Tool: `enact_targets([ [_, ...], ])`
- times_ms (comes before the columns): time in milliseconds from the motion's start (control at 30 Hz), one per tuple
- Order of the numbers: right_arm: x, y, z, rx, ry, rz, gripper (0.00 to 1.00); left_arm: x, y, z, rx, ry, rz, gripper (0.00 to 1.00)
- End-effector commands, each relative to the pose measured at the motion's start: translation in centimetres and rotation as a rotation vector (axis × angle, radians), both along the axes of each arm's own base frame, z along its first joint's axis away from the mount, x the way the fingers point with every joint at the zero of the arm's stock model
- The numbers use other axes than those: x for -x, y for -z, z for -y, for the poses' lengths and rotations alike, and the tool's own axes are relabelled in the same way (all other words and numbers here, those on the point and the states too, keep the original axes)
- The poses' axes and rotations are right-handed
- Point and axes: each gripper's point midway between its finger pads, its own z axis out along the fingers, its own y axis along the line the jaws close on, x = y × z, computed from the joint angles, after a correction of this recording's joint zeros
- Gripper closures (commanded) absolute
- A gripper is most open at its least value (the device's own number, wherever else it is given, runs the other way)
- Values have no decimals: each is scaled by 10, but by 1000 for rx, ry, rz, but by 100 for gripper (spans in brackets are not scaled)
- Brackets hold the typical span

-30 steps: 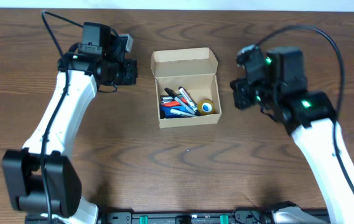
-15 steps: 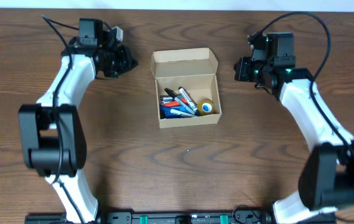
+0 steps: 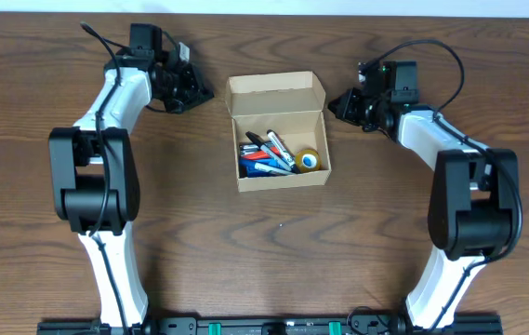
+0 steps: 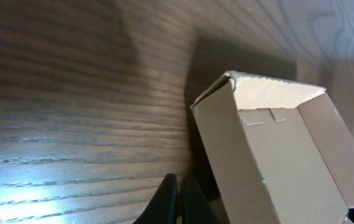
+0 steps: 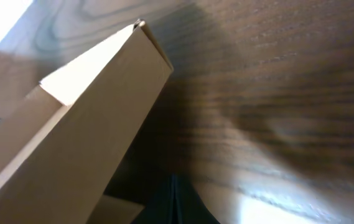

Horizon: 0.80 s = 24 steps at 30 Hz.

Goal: Pack container
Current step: 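Move both grippers to the box lid flaps at the back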

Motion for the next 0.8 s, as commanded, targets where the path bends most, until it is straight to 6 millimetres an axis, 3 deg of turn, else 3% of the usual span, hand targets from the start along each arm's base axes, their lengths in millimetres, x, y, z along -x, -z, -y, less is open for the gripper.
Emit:
enact_targets([
  [0, 2, 13, -3, -69, 36, -65, 99, -1, 4, 6, 49, 5, -25, 94],
  [233, -4, 25, -13, -129, 54, -82, 99, -2, 2, 8, 66, -8, -32, 94],
  [400, -14, 15, -17, -177, 64, -45, 98, 0, -1, 15, 97, 5, -37, 94],
  [767, -11, 15, -31, -181, 42, -51, 99, 5, -2, 28, 109, 25, -51, 94],
])
